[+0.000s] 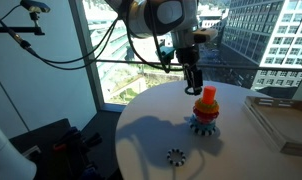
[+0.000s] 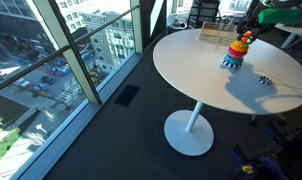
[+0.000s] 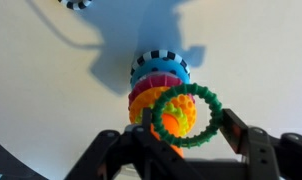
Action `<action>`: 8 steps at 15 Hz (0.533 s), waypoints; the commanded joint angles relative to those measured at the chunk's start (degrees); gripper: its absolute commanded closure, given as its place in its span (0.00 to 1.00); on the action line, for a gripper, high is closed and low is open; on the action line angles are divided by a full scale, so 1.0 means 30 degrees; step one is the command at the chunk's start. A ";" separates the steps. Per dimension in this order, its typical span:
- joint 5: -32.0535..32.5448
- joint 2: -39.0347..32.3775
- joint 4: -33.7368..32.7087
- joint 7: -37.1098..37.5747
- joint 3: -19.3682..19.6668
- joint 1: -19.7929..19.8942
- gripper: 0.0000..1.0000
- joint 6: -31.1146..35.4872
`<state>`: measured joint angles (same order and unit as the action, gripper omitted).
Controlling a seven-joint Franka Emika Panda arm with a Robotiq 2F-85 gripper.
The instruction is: Put the dark green ring on the stack
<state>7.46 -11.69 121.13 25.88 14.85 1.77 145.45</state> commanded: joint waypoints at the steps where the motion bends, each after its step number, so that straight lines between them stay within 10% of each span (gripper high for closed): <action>1: 0.0471 0.0134 -0.1115 0.0742 0.0000 0.0421 0.55 -0.1007; 8: 0.0187 -0.0427 -0.2508 0.1154 0.0052 0.1039 0.55 -0.1573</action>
<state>7.46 -11.82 116.38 27.55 15.15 4.18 142.93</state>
